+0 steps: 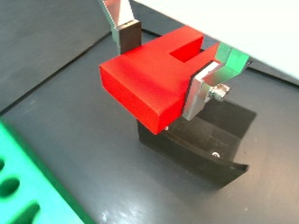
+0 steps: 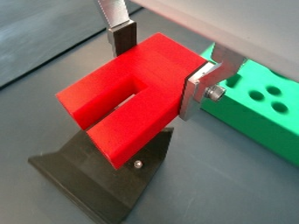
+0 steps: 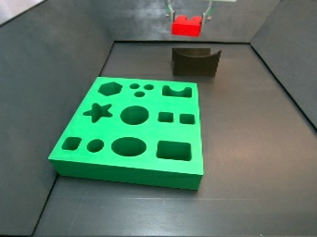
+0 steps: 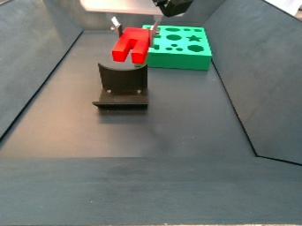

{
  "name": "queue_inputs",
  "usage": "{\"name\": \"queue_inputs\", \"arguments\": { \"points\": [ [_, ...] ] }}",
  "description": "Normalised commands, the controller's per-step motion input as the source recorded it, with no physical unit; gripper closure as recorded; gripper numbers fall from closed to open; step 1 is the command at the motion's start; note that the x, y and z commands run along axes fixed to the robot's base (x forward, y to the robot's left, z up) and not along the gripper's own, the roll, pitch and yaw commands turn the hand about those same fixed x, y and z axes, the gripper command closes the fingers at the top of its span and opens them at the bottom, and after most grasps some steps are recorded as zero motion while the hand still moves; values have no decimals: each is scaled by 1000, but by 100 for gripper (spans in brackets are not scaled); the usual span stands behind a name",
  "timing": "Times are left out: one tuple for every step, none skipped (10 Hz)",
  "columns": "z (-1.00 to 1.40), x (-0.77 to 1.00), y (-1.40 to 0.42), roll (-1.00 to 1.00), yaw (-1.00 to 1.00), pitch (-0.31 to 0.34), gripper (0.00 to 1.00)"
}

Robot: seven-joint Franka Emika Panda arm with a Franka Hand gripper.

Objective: Pick up the double-square object. Move up. Place the double-square object on the fixture. Regrasp the double-square object. Move to above the board. Insert the double-square object.
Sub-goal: Place the double-square object on the fixture.

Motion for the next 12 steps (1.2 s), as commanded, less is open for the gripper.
{"name": "queue_inputs", "arguments": {
  "points": [
    [-11,550,-39,144,667,336,100],
    [798,404,437,-1000,170,-83,100],
    [773,320,432,-1000,113,-93,100],
    [527,113,281,-1000,86,-65,100],
    [386,29,184,-1000,86,-57,100],
    [148,-19,95,-1000,83,-64,100],
    [61,-7,57,-1000,78,-54,100],
    [30,11,38,-1000,74,-22,100],
    [18,21,38,-1000,73,0,100],
    [0,50,40,-718,38,60,100],
    [-1,59,42,-592,21,81,100],
    [-5,72,38,-362,-10,108,100]
  ]
}}
